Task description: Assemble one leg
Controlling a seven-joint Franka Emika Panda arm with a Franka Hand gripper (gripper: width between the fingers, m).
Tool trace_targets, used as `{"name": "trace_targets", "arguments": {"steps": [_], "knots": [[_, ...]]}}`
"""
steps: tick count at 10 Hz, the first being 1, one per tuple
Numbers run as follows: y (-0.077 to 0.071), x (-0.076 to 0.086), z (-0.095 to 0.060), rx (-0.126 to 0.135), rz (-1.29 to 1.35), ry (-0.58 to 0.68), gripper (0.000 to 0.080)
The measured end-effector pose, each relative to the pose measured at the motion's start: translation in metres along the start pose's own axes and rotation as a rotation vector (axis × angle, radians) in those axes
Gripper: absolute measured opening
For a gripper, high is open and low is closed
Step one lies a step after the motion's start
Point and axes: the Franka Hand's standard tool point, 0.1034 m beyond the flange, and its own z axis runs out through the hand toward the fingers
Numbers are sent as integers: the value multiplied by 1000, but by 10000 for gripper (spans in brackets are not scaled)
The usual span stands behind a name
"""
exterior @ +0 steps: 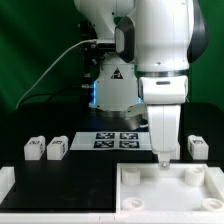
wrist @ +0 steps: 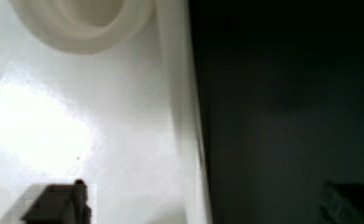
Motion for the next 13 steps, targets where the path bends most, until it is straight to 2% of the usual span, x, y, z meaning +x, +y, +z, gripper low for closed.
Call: {"name": "trace_targets", "arguments": {"steps": [2,5,6,7,9,10,11,12,13], "knots": [[-6,13,-27,-27,279,23,649],[-8,13,-25,-11,546,35,649],[-13,16,-23,4,720,38,649],[-28,25,-20,29,901,34,649],[-47,49,-20,58,1180,35,649],[-54,57,-17,64,1234,37,649],[-56,57,-11,68,1247,41,649],[-55,56,-12,83,1244,17,649],[-54,57,-12,79,1243,24,649]]}}
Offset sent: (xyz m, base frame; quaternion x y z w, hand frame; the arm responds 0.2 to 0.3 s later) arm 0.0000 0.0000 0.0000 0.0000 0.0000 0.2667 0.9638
